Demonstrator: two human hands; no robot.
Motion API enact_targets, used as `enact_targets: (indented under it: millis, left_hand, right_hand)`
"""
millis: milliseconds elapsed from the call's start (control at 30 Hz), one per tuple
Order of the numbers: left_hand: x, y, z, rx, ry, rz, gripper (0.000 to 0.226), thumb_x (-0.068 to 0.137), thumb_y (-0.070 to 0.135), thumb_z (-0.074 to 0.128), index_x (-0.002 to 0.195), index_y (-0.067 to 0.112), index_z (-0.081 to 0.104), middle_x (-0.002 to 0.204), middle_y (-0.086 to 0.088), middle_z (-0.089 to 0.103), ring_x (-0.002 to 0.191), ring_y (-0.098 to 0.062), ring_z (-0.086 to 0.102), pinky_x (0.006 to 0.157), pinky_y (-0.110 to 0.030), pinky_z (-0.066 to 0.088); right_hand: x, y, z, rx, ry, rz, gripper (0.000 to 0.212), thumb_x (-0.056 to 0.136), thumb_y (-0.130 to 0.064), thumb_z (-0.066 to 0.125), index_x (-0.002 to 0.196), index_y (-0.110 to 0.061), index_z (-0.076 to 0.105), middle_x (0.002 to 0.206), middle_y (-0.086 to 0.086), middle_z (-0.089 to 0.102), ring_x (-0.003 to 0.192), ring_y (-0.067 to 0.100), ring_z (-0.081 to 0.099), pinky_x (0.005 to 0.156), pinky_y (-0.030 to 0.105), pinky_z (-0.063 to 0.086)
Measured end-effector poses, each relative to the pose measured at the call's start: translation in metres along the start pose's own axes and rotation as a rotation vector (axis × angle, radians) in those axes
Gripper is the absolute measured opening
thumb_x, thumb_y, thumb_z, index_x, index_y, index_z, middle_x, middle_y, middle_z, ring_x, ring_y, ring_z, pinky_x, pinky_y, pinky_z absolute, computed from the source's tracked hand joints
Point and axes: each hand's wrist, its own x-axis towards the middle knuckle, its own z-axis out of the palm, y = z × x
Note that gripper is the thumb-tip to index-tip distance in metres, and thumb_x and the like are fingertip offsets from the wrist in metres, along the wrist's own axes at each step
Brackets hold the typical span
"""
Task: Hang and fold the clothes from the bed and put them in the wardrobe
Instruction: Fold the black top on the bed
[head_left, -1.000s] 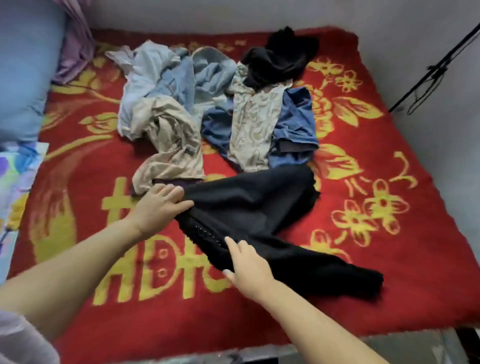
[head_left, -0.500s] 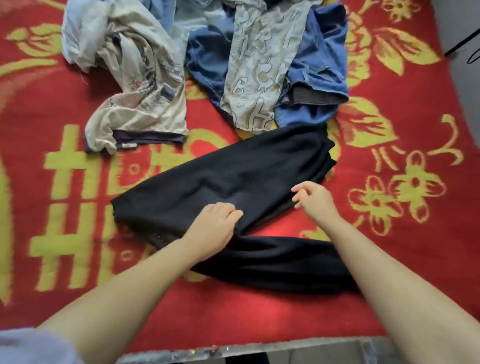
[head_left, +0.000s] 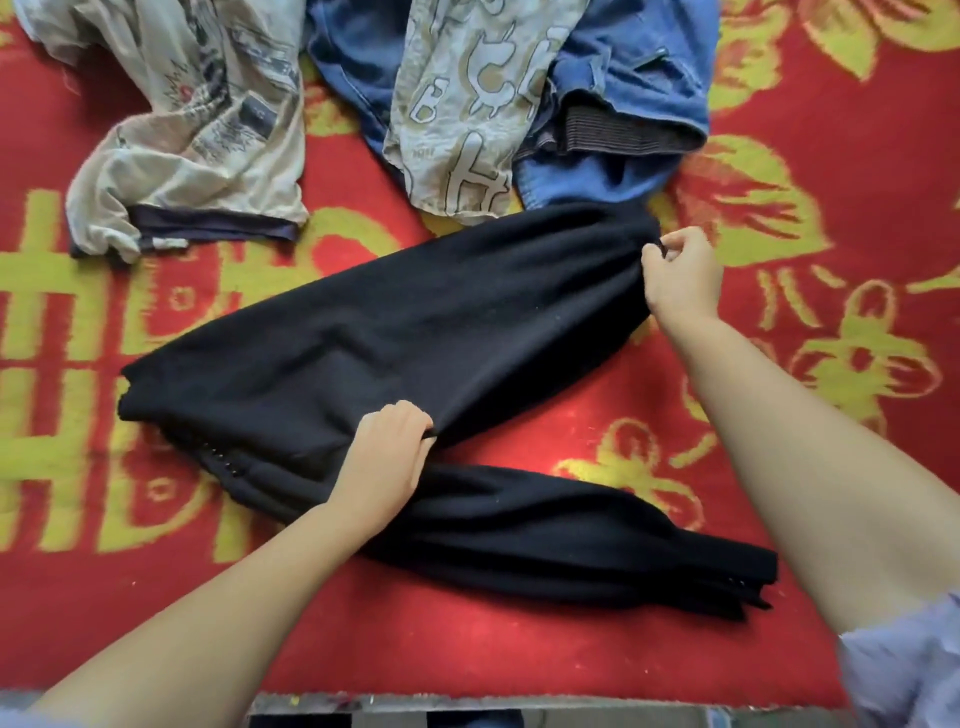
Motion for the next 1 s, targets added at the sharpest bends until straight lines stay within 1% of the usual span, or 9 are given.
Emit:
enact_targets:
  millis: [233,400,500,567,633,733,833,900,1000]
  left_hand:
    - [-0.014,0.006,0.016,0.148,-0.078,0.081,0.035,0.073,0.021,0.079,0.103,0.007,0.067,0.095,-0.010,0.063,0.082,-0.030,0.062,0.076,-0.040,0.053]
    - [-0.065,0.015,0.022,0.196,-0.070,0.371,0.055,0.079,0.028,0.060,0.131,0.009,0.055,0.134,-0.016,0.052,0.125,-0.030,0.049,0.104,-0.059,0.037]
    - [-0.096,0.018,0.026,0.278,-0.321,0.431,0.076,0.068,0.027,0.076,0.138,0.015,0.050,0.140,-0.012,0.050,0.128,-0.028,0.049,0.107,-0.055,0.034]
    - [-0.107,0.012,0.031,0.370,-0.438,0.371,0.088,0.081,0.017,0.059,0.151,0.019,0.007,0.158,-0.009,0.017,0.145,-0.027,0.020,0.116,-0.050,0.008]
    - [-0.104,0.002,0.036,0.415,-0.422,0.332,0.084,0.085,0.009,0.041,0.146,0.022,-0.015,0.160,-0.005,-0.001,0.147,-0.023,0.003,0.117,-0.045,-0.001]
    - [-0.094,-0.009,0.034,0.445,-0.404,0.313,0.079,0.089,0.011,0.035,0.147,0.021,-0.017,0.160,-0.004,-0.007,0.147,-0.020,0.000,0.117,-0.041,0.000]
    - [-0.091,-0.025,0.029,0.471,-0.406,0.305,0.074,0.093,0.012,0.036,0.152,0.020,-0.007,0.160,-0.004,-0.007,0.147,-0.018,0.003,0.118,-0.039,-0.002]
    - [-0.091,-0.028,0.020,0.420,-0.330,0.292,0.070,0.085,0.010,0.056,0.149,0.017,0.028,0.157,-0.008,0.021,0.142,-0.020,0.028,0.115,-0.043,0.018]
    - [-0.090,-0.033,0.005,0.205,-0.178,0.251,0.049,0.054,0.008,0.084,0.101,0.008,0.072,0.119,-0.015,0.064,0.107,-0.028,0.064,0.088,-0.043,0.049]
  right_hand:
    - [-0.037,0.057,-0.007,0.044,-0.310,0.091,0.038,0.093,-0.024,0.054,0.128,-0.011,0.046,0.110,0.005,0.058,0.102,0.023,0.056,0.088,0.031,0.042]
    - [-0.135,0.126,-0.047,-0.001,-0.175,0.014,0.024,0.093,-0.015,0.050,0.116,-0.012,0.057,0.111,0.006,0.060,0.099,0.019,0.056,0.087,0.032,0.044]
    - [-0.209,0.161,-0.057,0.199,-0.206,0.318,0.019,0.091,-0.008,0.044,0.086,-0.014,0.061,0.073,0.003,0.066,0.062,0.014,0.061,0.056,0.024,0.045]
    - [-0.255,0.174,-0.046,0.338,-0.379,0.645,0.023,0.094,-0.011,0.042,0.084,-0.004,0.061,0.060,0.007,0.066,0.050,0.013,0.062,0.045,0.022,0.046]
    - [-0.285,0.178,-0.031,0.490,-0.512,0.921,0.038,0.100,-0.034,0.045,0.090,-0.001,0.059,0.076,0.012,0.070,0.069,0.019,0.070,0.057,0.028,0.055]
    - [-0.289,0.171,-0.013,0.895,-0.341,1.100,0.048,0.092,-0.052,0.053,0.109,-0.007,0.052,0.098,0.011,0.064,0.091,0.025,0.065,0.076,0.040,0.054]
    - [-0.266,0.150,-0.012,1.163,-0.047,1.129,0.038,0.091,-0.036,0.062,0.122,-0.015,0.052,0.105,0.004,0.064,0.088,0.019,0.063,0.064,0.038,0.053]
    - [-0.252,0.134,-0.020,1.181,0.140,1.091,0.041,0.092,-0.018,0.061,0.131,-0.013,0.048,0.114,0.007,0.062,0.085,0.018,0.063,0.058,0.035,0.053]
    - [-0.234,0.104,-0.045,0.958,0.323,0.914,0.043,0.087,-0.012,0.058,0.128,-0.011,0.046,0.118,0.006,0.058,0.086,0.017,0.062,0.068,0.034,0.056]
